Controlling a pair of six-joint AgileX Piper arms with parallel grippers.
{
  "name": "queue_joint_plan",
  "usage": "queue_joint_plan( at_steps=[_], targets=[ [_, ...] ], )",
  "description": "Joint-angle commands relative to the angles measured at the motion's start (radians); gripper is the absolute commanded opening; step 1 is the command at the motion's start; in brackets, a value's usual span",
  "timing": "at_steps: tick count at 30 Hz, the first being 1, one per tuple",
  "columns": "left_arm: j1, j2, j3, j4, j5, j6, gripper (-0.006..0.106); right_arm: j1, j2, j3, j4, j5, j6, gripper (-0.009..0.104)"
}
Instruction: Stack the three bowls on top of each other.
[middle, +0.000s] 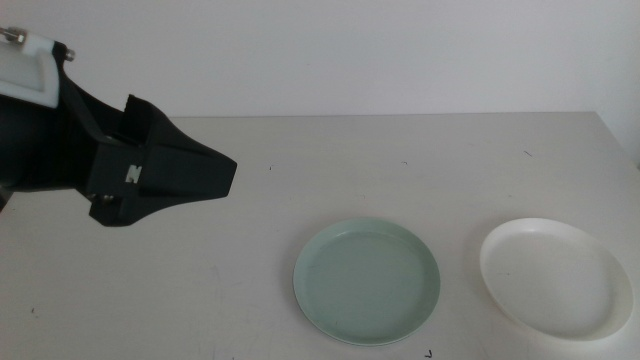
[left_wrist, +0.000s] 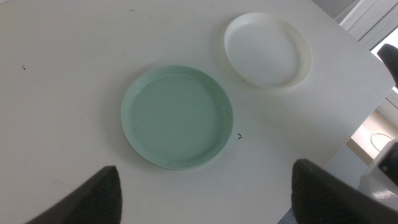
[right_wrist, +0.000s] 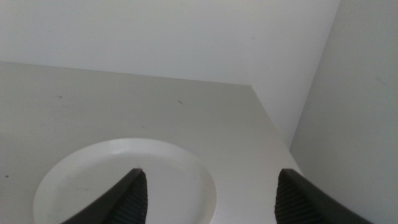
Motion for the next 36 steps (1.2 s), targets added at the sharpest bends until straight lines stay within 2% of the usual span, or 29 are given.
queue_joint_plan(
  at_steps=[1, 8, 14, 18, 23, 32, 36],
  targets=[
    [-0.006, -0.016, -0.029, -0.039, -0.044, -0.003, 0.104, -0.005, -0.012, -0.049, 0.018, -0.03, -0.009, 0.052],
    [-0.006, -0.014, -0.029, -0.034, -0.044, -0.003, 0.104, -0.005, 0.229, -0.355, 0.105, 0.144, -0.009, 0.052],
    [-0.006, -0.014, -0.029, -0.031, -0.043, -0.003, 0.104, -0.005, 0.454, -0.609, 0.106, 0.302, -0.008, 0.052],
    [-0.006, -0.014, -0.029, -0.031, -0.043, -0.003, 0.104, -0.005, 0.598, -0.775, 0.13, 0.425, -0.009, 0.052],
    [-0.006, -0.014, -0.029, -0.025, -0.043, -0.003, 0.104, -0.005, 0.778, -0.993, 0.146, 0.655, -0.009, 0.052],
    [-0.006, -0.014, -0.029, -0.025, -0.043, -0.003, 0.104, -0.005, 1.053, -1.319, 0.154, 0.913, 0.063, 0.052],
    [-0.006, -0.014, -0.029, -0.025, -0.043, -0.003, 0.104, -0.005, 1.147, -1.397, 0.147, 0.972, 0.094, 0.052]
  ],
)
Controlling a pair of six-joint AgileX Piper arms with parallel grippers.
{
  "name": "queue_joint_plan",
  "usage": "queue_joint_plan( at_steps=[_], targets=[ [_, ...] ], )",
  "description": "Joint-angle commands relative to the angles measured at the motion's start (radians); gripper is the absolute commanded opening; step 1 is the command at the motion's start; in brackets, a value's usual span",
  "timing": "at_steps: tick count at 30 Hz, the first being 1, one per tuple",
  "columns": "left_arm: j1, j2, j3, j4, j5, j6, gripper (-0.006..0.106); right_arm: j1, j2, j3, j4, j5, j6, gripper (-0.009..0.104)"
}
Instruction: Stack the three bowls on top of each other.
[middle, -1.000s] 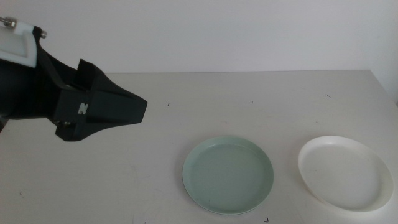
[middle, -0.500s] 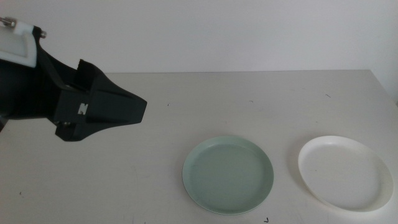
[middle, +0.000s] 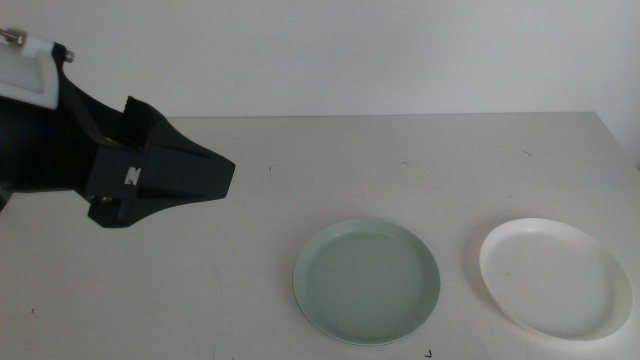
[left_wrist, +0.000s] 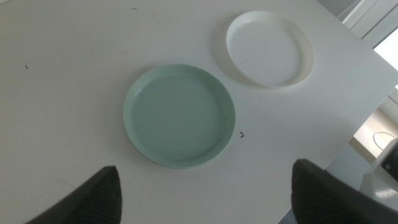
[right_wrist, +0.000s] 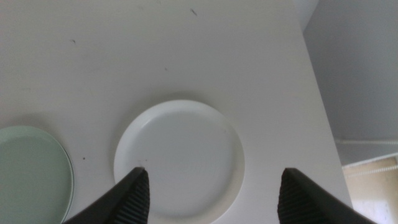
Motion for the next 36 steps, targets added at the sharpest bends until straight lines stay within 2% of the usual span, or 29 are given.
queue_joint_plan(
  at_steps=[1, 14, 21, 29, 36],
  targets=[
    [-0.006, -0.014, -0.029, -0.032, -0.046, -0.003, 0.104, -0.005, 0.033, -0.062, -0.015, 0.002, 0.01, 0.052],
    [-0.006, -0.014, -0.029, -0.031, -0.046, -0.003, 0.104, -0.009, 0.275, -0.063, -0.024, 0.083, 0.01, 0.052],
    [-0.006, -0.014, -0.029, -0.031, -0.046, -0.003, 0.104, -0.009, 0.37, 0.018, -0.097, 0.049, 0.01, 0.052],
    [-0.005, -0.014, -0.029, -0.031, -0.046, -0.003, 0.104, -0.051, 0.435, 0.165, -0.071, -0.19, 0.011, 0.052],
    [-0.005, -0.014, -0.029, -0.031, -0.046, -0.003, 0.104, -0.093, 0.53, 0.209, -0.054, -0.297, 0.008, 0.052]
  ],
)
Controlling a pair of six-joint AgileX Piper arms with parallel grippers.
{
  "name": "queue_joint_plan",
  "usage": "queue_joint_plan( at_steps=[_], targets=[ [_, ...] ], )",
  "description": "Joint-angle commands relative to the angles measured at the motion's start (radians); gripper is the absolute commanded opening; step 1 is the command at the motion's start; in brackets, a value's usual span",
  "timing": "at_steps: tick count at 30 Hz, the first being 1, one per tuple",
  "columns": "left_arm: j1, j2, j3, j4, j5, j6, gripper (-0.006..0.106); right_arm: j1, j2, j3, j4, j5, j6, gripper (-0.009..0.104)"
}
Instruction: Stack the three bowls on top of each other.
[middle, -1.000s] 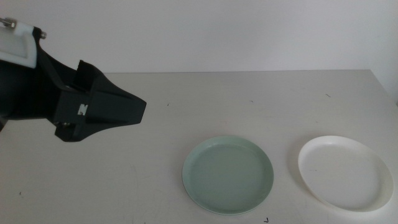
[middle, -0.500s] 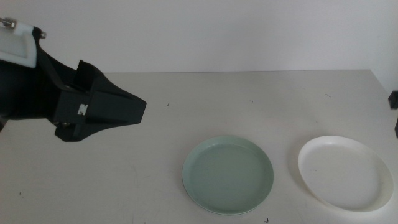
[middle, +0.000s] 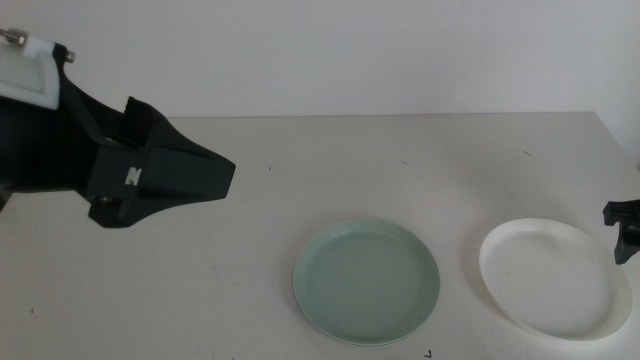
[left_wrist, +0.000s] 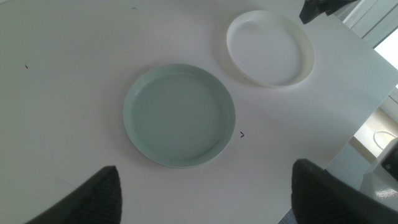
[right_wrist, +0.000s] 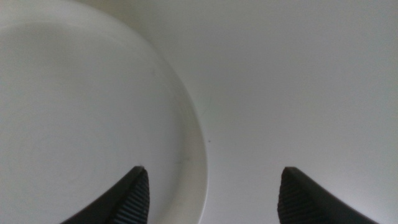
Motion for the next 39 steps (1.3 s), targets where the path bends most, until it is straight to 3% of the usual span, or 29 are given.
queue_joint_plan(
  at_steps=[1, 8, 13, 18, 24, 39],
  targets=[
    [-0.005, -0.014, -0.029, -0.031, -0.048, -0.003, 0.104, -0.015, -0.006, -0.013, -0.005, -0.048, -0.007, 0.052],
    [-0.005, -0.014, -0.029, -0.031, -0.047, -0.003, 0.104, -0.016, 0.08, -0.013, -0.001, -0.08, -0.022, 0.052],
    [-0.005, -0.014, -0.029, -0.031, -0.047, -0.003, 0.104, -0.016, 0.132, -0.013, 0.002, -0.08, -0.024, 0.045],
    [-0.005, -0.014, -0.029, -0.031, -0.047, -0.003, 0.104, -0.016, 0.154, -0.013, 0.002, -0.076, -0.024, 0.029],
    [-0.005, -0.014, -0.029, -0.031, -0.047, -0.003, 0.104, -0.016, 0.151, -0.013, -0.011, -0.063, -0.028, -0.001],
    [-0.005, -0.014, -0.029, -0.031, -0.048, -0.003, 0.104, -0.016, -0.091, -0.048, 0.022, 0.036, -0.027, -0.001]
  ],
)
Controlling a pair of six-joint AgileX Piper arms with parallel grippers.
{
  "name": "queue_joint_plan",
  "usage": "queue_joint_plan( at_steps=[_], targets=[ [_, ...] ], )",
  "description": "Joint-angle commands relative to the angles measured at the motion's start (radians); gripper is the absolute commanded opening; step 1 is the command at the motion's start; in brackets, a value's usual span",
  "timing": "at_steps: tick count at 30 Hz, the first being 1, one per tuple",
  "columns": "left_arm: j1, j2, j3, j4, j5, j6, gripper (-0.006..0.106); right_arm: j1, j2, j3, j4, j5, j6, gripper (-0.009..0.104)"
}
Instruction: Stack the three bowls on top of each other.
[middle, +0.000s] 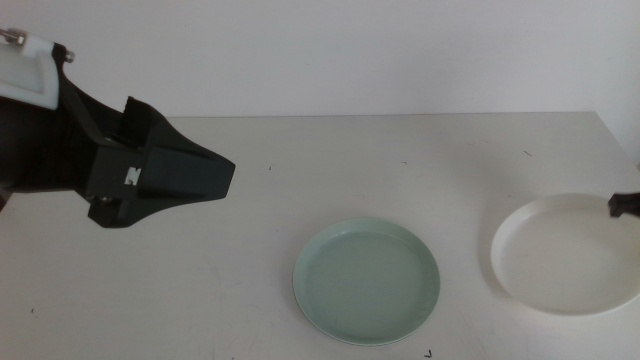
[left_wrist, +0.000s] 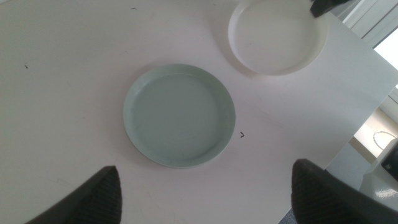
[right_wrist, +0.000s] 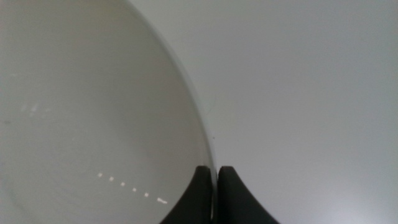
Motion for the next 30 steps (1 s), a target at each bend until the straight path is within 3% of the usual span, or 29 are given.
queue_joint_plan(
  at_steps=[1, 6, 13, 21, 30],
  targets=[
    [-0.005, -0.014, -0.029, -0.031, -0.048, -0.003, 0.104, -0.008, -0.092, -0.051, 0.009, 0.04, -0.005, -0.001],
    [-0.005, -0.014, -0.029, -0.031, -0.048, -0.003, 0.104, -0.008, -0.159, -0.165, 0.077, 0.145, -0.045, -0.001],
    [-0.005, -0.014, -0.029, -0.031, -0.047, -0.003, 0.104, 0.012, -0.17, -0.318, 0.276, 0.256, -0.104, -0.001],
    [-0.005, -0.014, -0.029, -0.031, -0.047, -0.003, 0.104, 0.178, -0.125, -0.383, 0.32, 0.246, -0.063, 0.001],
    [-0.005, -0.014, -0.029, -0.03, -0.047, -0.003, 0.104, 0.401, 0.017, -0.471, 0.319, 0.221, 0.003, 0.001]
  ],
)
